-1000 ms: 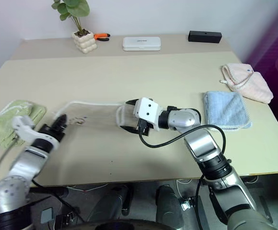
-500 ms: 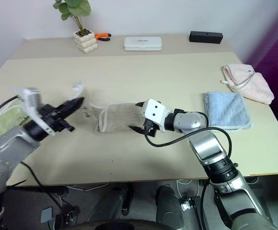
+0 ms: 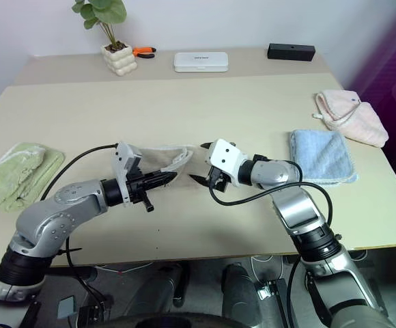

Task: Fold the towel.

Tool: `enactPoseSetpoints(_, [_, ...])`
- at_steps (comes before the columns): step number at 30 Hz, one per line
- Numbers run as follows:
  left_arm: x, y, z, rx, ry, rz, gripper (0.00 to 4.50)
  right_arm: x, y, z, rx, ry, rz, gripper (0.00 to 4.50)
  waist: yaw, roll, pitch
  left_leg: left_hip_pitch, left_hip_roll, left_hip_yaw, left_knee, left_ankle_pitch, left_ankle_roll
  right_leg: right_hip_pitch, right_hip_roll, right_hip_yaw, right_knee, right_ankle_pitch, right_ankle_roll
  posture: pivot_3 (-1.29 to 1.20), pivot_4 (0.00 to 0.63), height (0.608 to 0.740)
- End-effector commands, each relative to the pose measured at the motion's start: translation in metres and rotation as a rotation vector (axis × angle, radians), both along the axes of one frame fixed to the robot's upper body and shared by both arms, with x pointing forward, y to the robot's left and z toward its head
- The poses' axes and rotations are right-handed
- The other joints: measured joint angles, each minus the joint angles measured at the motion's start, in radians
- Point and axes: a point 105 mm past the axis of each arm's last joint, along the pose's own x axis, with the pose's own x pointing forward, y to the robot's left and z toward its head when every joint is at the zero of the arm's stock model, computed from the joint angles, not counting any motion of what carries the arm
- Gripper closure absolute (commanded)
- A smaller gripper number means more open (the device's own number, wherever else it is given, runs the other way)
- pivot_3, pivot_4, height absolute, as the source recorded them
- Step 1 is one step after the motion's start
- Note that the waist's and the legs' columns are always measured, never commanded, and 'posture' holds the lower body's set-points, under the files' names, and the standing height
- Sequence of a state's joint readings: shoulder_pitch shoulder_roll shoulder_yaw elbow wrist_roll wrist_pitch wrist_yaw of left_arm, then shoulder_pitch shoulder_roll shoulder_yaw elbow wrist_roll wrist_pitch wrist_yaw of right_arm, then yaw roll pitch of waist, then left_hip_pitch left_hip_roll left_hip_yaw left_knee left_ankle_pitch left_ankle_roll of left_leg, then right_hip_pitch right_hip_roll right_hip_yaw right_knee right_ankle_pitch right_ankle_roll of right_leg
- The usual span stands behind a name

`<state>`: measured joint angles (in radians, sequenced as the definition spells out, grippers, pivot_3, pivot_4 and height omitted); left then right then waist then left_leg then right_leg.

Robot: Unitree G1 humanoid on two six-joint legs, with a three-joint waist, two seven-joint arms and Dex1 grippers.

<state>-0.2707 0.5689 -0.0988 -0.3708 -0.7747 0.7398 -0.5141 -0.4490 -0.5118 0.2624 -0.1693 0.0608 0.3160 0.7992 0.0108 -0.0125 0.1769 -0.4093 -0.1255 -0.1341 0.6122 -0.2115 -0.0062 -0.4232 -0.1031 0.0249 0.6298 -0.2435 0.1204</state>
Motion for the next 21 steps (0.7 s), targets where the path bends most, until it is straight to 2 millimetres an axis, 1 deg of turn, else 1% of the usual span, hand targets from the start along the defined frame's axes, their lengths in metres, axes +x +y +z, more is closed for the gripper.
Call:
enactPoseSetpoints(1, [0.003,0.006,0.018,-0.054,-0.048,0.024,3.17,0.000,-0.004,0.011,0.011,-0.052,-0.003,0.21,-0.001,0.000,0.000,0.000,0.000,0.000,0.000,0.000,0.000,0.000,0.000,0.000,0.000,0.000,0.000,0.00,0.150,0.740])
enactPoseSetpoints(2, [0.002,0.008,0.024,-0.075,-0.062,0.031,2.55,0.002,-0.006,0.012,0.009,-0.052,-0.011,0.21,-0.002,0.000,0.000,0.000,0.000,0.000,0.000,0.000,0.000,0.000,0.000,0.000,0.000,0.000,0.000,0.00,0.150,0.740])
enactPoseSetpoints(3, [0.000,0.012,0.030,-0.097,-0.077,0.039,2.19,0.003,-0.008,0.013,0.007,-0.052,-0.017,0.21,-0.001,0.000,0.000,0.000,0.000,0.000,0.000,0.000,0.000,0.000,0.000,0.000,0.000,0.000,0.000,0.00,0.150,0.740])
enactPoseSetpoints(4, [-0.001,0.018,0.037,-0.128,-0.087,0.059,2.19,0.005,-0.013,0.013,0.001,-0.051,-0.027,0.21,-0.002,0.000,0.000,0.000,0.000,0.000,0.000,0.000,0.000,0.000,0.000,0.000,0.000,0.000,0.000,0.00,0.150,0.740])
enactPoseSetpoints(5, [-0.003,0.027,0.044,-0.156,-0.102,0.082,2.16,0.006,-0.017,0.014,-0.003,-0.050,-0.036,0.46,-0.003,0.000,0.000,0.000,0.000,0.000,0.000,0.000,0.000,0.000,0.000,0.000,0.000,0.000,0.000,0.00,0.150,0.740])
enactPoseSetpoints(7, [-0.007,0.041,0.051,-0.187,-0.124,0.123,2.15,0.007,-0.022,0.016,-0.001,-0.043,-0.044,1.05,-0.002,0.000,0.000,0.000,0.000,0.000,0.000,0.000,0.000,0.000,0.000,0.000,0.000,0.000,0.000,0.00,0.150,0.740])
enactPoseSetpoints(8, [-0.006,0.049,0.055,-0.199,-0.139,0.162,2.15,0.007,-0.024,0.018,0.006,-0.040,-0.045,1.59,-0.001,0.000,0.000,0.000,0.000,0.000,0.000,0.000,0.000,0.000,0.000,0.000,0.000,0.000,0.000,0.00,0.150,0.740])
enactPoseSetpoints(10, [-0.003,0.067,0.060,-0.203,-0.165,0.259,2.71,0.007,-0.024,0.023,0.029,-0.033,-0.048,2.54,0.000,0.000,0.000,0.000,0.000,0.000,0.000,0.000,0.000,0.000,0.000,0.000,0.000,0.000,0.000,0.00,0.150,0.740])
enactPoseSetpoints(11, [-0.002,0.074,0.060,-0.168,-0.182,0.295,3.05,0.007,-0.022,0.027,0.044,-0.035,-0.043,3.13,0.000,0.000,0.000,0.000,0.001,0.000,0.000,0.000,0.000,0.000,0.000,0.000,0.000,0.000,0.000,0.00,0.150,0.740])
enactPoseSetpoints(13, [-0.001,0.082,0.057,-0.108,-0.197,0.336,4.00,0.006,-0.016,0.032,0.080,-0.031,-0.032,4.14,0.000,0.000,0.000,0.000,0.001,0.000,0.001,0.000,0.000,0.000,0.000,0.000,0.000,0.000,-0.001,0.00,0.150,0.740])
enactPoseSetpoints(14, [0.002,0.082,0.052,-0.072,-0.196,0.354,4.44,0.004,-0.007,0.036,0.132,-0.010,-0.017,4.50,0.000,0.000,0.000,0.000,0.001,0.000,0.001,0.000,0.000,0.000,0.000,0.000,0.000,0.000,-0.001,0.00,0.150,0.740])
enactPoseSetpoints(15, [0.005,0.081,0.046,-0.044,-0.195,0.362,4.44,0.001,0.002,0.037,0.170,0.013,0.003,4.50,0.000,0.000,0.000,0.000,0.001,0.000,0.001,0.000,0.000,0.000,0.000,0.000,0.000,0.000,-0.001,0.00,0.150,0.740])
enactPoseSetpoints(17, [0.008,0.079,0.041,-0.014,-0.197,0.368,4.44,-0.002,0.012,0.039,0.206,0.039,0.024,4.50,0.000,0.000,0.000,0.000,0.001,0.000,0.000,0.000,0.000,0.000,0.000,0.000,0.000,0.000,-0.001,0.00,0.150,0.740])
enactPoseSetpoints(19, [0.014,0.071,0.028,0.022,-0.184,0.371,4.44,-0.005,0.028,0.034,0.226,0.070,0.054,4.50,0.001,0.000,0.000,0.000,0.001,0.000,0.000,0.000,0.000,0.000,0.000,0.000,0.000,0.001,-0.001,0.00,0.150,0.740])
enactPoseSetpoints(21, [0.020,0.063,0.009,0.050,-0.156,0.372,4.44,-0.001,0.044,0.021,0.228,0.117,0.048,4.50,0.001,0.000,0.000,0.000,0.001,0.000,0.001,0.000,0.000,0.000,0.000,0.000,0.000,0.001,-0.001,0.00,0.150,0.740])
